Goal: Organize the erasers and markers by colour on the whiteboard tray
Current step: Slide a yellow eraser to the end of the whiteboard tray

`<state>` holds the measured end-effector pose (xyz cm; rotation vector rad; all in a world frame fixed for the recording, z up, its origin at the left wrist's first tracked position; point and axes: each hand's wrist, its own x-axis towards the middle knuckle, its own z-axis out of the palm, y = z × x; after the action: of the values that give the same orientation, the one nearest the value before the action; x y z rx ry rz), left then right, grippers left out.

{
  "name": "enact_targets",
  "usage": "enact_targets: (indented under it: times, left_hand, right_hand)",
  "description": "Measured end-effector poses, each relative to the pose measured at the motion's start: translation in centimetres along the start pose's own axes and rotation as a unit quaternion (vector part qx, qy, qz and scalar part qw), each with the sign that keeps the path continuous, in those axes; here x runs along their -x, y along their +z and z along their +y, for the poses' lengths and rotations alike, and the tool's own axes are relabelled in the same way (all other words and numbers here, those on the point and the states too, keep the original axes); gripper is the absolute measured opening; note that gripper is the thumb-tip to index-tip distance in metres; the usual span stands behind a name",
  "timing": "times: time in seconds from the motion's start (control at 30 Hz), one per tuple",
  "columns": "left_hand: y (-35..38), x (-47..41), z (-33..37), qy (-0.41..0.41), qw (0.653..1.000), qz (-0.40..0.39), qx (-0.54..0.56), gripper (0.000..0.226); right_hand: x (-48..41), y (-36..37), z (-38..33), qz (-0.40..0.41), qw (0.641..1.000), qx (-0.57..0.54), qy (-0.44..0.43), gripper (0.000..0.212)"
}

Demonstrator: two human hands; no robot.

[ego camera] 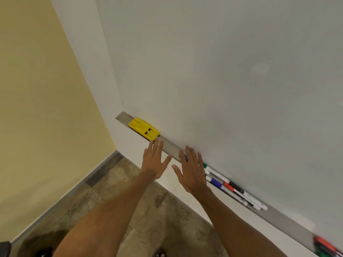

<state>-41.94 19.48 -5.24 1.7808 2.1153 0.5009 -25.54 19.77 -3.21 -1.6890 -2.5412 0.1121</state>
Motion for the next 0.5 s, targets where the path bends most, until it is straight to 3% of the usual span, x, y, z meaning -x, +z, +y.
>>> enact_targets:
  times: [0.1,0.33,0.5]
  left_hand:
    - [1.8,1.7,2.2,0.025,0.999,-0.024,-0.037,0.104]
    - [4.9,5.6,8.8,0.073,0.995,-0.038,-0.058,0.108]
    - [7.9,8.2,12.8,0.099,0.992,-0.050,-0.061,0.093]
  right_hand:
    - [2.9,0.0,2.6,-0.004,1.000,0.016,0.024,0.068]
    - [9.8,-0.6,8.8,0.011,0.997,0.010,0.077,0.071]
    - [14.4,-0.9,13.2,0.015,0.994,0.007,0.109,0.067]
